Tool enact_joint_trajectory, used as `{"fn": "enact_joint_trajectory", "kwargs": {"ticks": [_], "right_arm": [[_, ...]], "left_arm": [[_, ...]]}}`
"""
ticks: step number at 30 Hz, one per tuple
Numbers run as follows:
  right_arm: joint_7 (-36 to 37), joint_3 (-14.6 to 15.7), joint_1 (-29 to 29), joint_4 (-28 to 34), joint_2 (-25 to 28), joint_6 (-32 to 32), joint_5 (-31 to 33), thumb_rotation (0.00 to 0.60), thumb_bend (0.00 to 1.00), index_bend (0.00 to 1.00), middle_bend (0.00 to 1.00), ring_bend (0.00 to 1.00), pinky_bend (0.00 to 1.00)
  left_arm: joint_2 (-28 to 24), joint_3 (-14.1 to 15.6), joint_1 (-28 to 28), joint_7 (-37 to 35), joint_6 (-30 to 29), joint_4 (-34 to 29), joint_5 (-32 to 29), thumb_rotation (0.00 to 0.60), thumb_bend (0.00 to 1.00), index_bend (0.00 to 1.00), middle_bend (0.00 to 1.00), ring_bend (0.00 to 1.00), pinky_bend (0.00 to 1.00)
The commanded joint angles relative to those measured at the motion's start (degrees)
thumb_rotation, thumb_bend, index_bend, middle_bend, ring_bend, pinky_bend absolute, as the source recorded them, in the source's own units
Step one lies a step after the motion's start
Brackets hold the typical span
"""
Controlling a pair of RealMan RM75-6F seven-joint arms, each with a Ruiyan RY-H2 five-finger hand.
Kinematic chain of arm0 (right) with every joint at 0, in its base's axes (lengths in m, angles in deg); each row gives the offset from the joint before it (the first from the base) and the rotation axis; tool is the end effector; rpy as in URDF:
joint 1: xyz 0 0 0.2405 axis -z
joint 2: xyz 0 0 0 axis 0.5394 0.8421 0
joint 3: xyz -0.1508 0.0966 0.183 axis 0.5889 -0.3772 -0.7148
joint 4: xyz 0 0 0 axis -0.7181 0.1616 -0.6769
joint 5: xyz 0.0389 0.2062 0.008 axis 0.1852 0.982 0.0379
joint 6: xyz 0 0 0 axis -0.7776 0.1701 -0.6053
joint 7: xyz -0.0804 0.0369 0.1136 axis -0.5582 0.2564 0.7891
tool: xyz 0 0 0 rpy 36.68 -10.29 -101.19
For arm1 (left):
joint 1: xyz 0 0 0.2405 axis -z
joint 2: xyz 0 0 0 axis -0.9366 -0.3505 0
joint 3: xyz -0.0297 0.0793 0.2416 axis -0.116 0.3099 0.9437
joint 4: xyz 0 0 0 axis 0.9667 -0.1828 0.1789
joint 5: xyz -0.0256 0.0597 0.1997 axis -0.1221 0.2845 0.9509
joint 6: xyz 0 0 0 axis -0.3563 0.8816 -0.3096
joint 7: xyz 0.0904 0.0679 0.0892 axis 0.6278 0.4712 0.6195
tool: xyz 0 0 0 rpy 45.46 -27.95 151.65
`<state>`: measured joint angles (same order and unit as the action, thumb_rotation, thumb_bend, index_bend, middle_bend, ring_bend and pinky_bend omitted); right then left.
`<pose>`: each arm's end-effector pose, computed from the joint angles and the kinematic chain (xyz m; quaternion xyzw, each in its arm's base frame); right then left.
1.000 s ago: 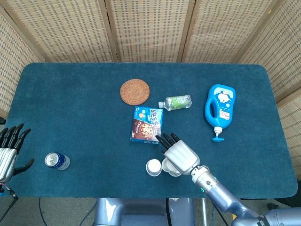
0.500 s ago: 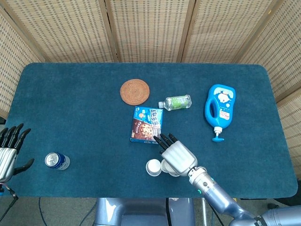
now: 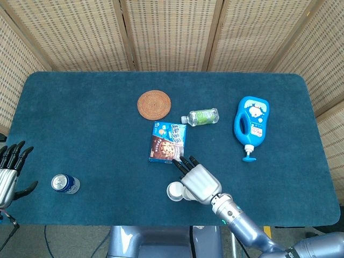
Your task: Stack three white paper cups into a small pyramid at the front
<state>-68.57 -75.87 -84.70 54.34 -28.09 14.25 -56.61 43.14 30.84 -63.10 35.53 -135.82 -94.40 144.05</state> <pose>-0.0584 -0.2442 0.0369 0.8683 -0.1898 0.2673 0.3722 -0.3021 0.1855 0.1654 -0.6305 -0.3351 -0.3707 0.5940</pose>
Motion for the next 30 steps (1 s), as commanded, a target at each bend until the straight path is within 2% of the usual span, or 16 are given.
{"fn": "enact_joint_trajectory", "kwargs": {"ticks": [1,9,13,20,30], "right_arm": [[-0.1,0.1,-0.2,-0.1,-0.2,-0.2,0.1,0.600,0.14,0.63,0.08,0.00,0.18],[-1.1,0.5,-1.1,0.4,-0.4,-0.9,1.2,0.600,0.14,0.59,0.04,0.00,0.16],[-1.6,0.7,-1.5,0.7,-0.6,-1.6,2.2,0.600,0.14,0.50,0.00,0.00,0.13],[-2.1,0.6,-2.1,1.1,-1.1,-2.7,2.1,0.600,0.14,0.37,0.00,0.00,0.12],[-3.7,0.7,-2.6,1.7,-0.7,-5.2,3.5,0.600,0.14,0.25,0.00,0.00,0.11]], "left_arm": [[0.0,0.0,0.0,0.1,0.1,0.0,0.0,0.600,0.24,0.10,0.00,0.00,0.00],[0.0,0.0,0.0,0.0,0.1,0.0,-0.1,0.600,0.24,0.10,0.00,0.00,0.00],[-0.1,-0.1,0.0,-0.2,0.2,0.0,-0.2,0.600,0.24,0.10,0.00,0.00,0.00],[-0.1,-0.2,-0.1,-0.3,0.0,0.0,-0.1,0.600,0.24,0.10,0.00,0.00,0.00],[-0.2,-0.3,-0.2,-0.6,-0.2,0.0,-0.1,0.600,0.24,0.10,0.00,0.00,0.00]]}}
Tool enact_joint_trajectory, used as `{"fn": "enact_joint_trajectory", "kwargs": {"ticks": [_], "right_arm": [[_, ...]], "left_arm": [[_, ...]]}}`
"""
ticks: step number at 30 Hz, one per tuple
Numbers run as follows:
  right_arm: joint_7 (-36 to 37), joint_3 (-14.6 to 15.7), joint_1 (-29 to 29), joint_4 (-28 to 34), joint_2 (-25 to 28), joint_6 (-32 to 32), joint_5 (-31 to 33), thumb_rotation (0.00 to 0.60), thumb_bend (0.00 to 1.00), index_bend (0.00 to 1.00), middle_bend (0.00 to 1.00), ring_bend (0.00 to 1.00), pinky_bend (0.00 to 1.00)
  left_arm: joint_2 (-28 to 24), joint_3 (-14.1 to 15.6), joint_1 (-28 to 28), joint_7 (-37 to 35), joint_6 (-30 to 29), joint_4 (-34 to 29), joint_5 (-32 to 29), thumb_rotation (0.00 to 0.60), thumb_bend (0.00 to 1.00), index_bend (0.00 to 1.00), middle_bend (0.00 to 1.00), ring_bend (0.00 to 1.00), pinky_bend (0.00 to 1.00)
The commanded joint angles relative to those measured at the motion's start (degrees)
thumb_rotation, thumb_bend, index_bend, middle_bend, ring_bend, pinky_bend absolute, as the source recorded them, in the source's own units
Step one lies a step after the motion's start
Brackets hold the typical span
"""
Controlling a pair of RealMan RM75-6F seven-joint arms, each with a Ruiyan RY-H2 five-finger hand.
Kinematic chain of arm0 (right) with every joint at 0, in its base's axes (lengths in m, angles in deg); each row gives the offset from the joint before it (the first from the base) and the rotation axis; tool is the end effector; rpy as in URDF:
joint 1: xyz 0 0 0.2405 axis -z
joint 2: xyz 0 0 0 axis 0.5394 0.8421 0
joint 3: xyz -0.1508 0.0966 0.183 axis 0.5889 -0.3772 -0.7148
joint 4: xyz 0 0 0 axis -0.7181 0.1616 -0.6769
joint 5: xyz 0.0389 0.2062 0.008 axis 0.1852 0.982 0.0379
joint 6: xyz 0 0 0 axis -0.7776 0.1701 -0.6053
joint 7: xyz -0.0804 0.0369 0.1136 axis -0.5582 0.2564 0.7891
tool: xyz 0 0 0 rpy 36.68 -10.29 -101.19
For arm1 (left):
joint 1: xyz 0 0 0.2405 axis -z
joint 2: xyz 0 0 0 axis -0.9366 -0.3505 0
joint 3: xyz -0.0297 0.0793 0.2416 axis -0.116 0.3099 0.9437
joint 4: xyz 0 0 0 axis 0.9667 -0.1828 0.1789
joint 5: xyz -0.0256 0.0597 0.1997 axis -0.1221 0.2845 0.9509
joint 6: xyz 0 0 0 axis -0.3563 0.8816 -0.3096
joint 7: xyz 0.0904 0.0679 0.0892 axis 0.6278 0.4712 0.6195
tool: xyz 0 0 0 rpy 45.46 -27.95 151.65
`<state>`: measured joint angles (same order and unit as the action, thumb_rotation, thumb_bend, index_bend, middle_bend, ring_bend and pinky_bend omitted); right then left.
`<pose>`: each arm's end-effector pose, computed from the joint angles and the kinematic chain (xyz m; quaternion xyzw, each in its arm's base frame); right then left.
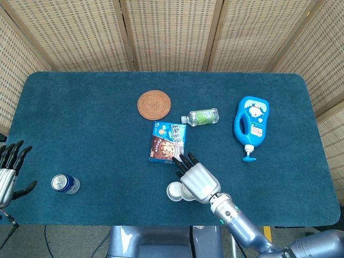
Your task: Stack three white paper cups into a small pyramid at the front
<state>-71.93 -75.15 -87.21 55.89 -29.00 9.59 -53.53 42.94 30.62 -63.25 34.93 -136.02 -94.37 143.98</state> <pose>-0.0521 -0.2450 0.0395 0.8642 -0.1783 0.2587 0.3929 -0.3025 0.1855 0.1676 -0.6270 -0.3362 -0.3738 0.5951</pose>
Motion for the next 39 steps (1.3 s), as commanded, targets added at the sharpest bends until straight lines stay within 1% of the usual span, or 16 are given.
{"fn": "enact_joint_trajectory", "kwargs": {"ticks": [1,6,10,13,18,20,24,29,33,39], "right_arm": [[-0.6,-0.1,-0.1,0.4,0.4,-0.9,0.7,0.600,0.14,0.23,0.00,0.00,0.11],[-3.7,-0.2,-0.3,1.7,1.3,-4.3,2.8,0.600,0.14,0.15,0.00,0.00,0.10],[-6.6,-0.3,-0.5,3.2,2.4,-7.9,7.6,0.600,0.14,0.11,0.00,0.00,0.09],[-7.4,-0.3,-0.3,2.7,2.9,-9.8,9.3,0.600,0.14,0.10,0.00,0.00,0.09],[-5.9,0.4,1.1,0.7,4.0,-11.5,8.2,0.600,0.14,0.11,0.00,0.00,0.09],[-2.9,0.7,2.8,-0.9,5.0,-12.2,6.3,0.600,0.14,0.11,0.00,0.00,0.08],[8.3,2.7,8.2,-5.8,7.9,-11.6,-0.7,0.600,0.14,0.10,0.00,0.00,0.07],[21.7,5.1,14.7,-12.2,9.9,-10.7,-7.1,0.600,0.14,0.06,0.00,0.00,0.05],[30.9,6.7,20.1,-18.8,9.7,-11.4,-12.6,0.600,0.14,0.04,0.00,0.00,0.05],[39.6,7.4,26.4,-26.5,8.0,-14.4,-19.3,0.600,0.14,0.04,0.00,0.00,0.05]], "left_arm": [[0.0,-0.1,0.0,-0.1,0.0,0.0,-0.1,0.600,0.24,0.10,0.00,0.00,0.00],[-0.1,-0.1,0.0,-0.2,-0.1,0.0,0.0,0.600,0.24,0.10,0.00,0.00,0.00],[-0.1,-0.1,-0.1,-0.2,-0.2,0.0,0.0,0.600,0.24,0.10,0.00,0.00,0.00],[-0.1,-0.1,-0.1,-0.1,-0.2,-0.1,0.0,0.600,0.24,0.10,0.00,0.00,0.00],[0.0,-0.1,-0.1,-0.1,-0.3,-0.1,0.1,0.600,0.24,0.10,0.00,0.00,0.00],[0.1,-0.1,-0.1,0.0,-0.3,0.0,0.2,0.600,0.24,0.10,0.00,0.00,0.00],[0.4,-0.1,-0.2,0.2,-0.4,0.2,0.0,0.600,0.24,0.09,0.00,0.00,0.00],[1.0,-0.2,-0.2,0.7,-0.5,0.3,0.1,0.600,0.24,0.08,0.00,0.00,0.00],[1.6,-0.2,-0.2,0.8,-0.4,0.7,0.0,0.600,0.24,0.05,0.00,0.00,0.00],[2.5,-0.1,-0.2,0.9,-0.2,1.3,-0.1,0.600,0.24,0.02,0.00,0.00,0.00]]}}
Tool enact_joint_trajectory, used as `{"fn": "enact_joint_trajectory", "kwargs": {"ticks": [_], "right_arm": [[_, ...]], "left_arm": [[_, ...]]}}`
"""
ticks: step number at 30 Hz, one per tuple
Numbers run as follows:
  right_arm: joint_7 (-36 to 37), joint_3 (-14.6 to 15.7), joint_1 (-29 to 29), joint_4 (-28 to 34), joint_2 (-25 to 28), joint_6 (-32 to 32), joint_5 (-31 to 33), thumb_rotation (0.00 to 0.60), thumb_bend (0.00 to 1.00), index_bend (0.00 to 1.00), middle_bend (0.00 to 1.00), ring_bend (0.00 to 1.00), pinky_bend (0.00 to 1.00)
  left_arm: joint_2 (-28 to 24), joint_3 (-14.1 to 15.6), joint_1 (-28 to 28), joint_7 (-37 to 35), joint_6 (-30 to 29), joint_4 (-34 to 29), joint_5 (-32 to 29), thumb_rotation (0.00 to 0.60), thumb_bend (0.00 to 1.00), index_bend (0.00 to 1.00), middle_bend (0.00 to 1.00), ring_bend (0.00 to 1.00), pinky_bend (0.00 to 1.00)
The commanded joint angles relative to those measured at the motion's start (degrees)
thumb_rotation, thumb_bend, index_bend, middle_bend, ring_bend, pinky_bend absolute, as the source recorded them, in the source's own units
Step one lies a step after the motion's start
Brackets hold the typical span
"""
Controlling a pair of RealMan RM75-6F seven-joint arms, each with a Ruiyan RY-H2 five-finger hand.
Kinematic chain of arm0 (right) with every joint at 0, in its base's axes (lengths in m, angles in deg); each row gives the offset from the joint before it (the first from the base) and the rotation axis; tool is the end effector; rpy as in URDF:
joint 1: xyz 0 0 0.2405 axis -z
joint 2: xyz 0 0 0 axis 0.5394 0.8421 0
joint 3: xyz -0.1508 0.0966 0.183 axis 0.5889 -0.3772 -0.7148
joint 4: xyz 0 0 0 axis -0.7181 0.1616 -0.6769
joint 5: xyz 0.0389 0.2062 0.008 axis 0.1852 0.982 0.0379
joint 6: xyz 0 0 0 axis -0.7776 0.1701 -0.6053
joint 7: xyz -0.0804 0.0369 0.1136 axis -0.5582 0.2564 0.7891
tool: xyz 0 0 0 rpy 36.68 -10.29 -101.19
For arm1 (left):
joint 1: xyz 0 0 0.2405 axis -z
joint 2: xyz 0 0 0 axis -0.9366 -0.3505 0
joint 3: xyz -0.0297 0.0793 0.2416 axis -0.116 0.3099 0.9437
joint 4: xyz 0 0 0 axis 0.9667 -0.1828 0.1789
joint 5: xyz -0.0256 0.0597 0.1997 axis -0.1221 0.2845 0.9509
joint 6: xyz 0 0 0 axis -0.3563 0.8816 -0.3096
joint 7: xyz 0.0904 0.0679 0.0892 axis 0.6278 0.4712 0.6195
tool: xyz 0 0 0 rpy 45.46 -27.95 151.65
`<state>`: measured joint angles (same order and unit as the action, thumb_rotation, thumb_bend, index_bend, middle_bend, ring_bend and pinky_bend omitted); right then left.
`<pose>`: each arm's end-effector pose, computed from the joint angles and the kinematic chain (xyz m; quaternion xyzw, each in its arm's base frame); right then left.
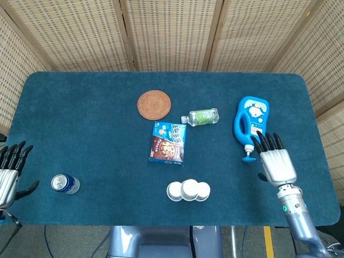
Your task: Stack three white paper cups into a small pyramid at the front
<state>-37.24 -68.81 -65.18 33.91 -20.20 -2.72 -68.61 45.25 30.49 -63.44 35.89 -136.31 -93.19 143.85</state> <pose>-0.2278 -0.2629 0.1213 0.6957 -0.3072 0.2817 0.5851 -0.3038 0.1851 0.1577 -0.6238 -0.3368 -0.3753 0.5972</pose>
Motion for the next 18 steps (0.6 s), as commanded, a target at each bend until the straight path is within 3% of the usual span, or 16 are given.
{"fn": "enact_joint_trajectory", "kwargs": {"ticks": [1,9,18], "right_arm": [[5.8,1.2,5.3,-5.4,-1.0,-2.6,-5.1,0.600,0.14,0.04,0.00,0.00,0.05],[10.6,1.9,12.1,-12.0,-4.0,-5.4,-10.3,0.600,0.13,0.03,0.00,0.00,0.04],[13.5,0.4,14.9,-14.9,-5.3,-4.7,-12.9,0.600,0.13,0.03,0.00,0.00,0.04]], "left_arm": [[0.3,0.1,-0.1,-0.1,0.0,0.2,0.0,0.600,0.24,0.01,0.00,0.00,0.00],[1.3,0.3,-0.4,0.0,-0.3,1.0,0.1,0.600,0.24,0.00,0.00,0.00,0.00],[1.7,0.0,-0.7,-0.6,-0.9,1.5,-0.1,0.600,0.24,0.00,0.00,0.00,0.00]]}}
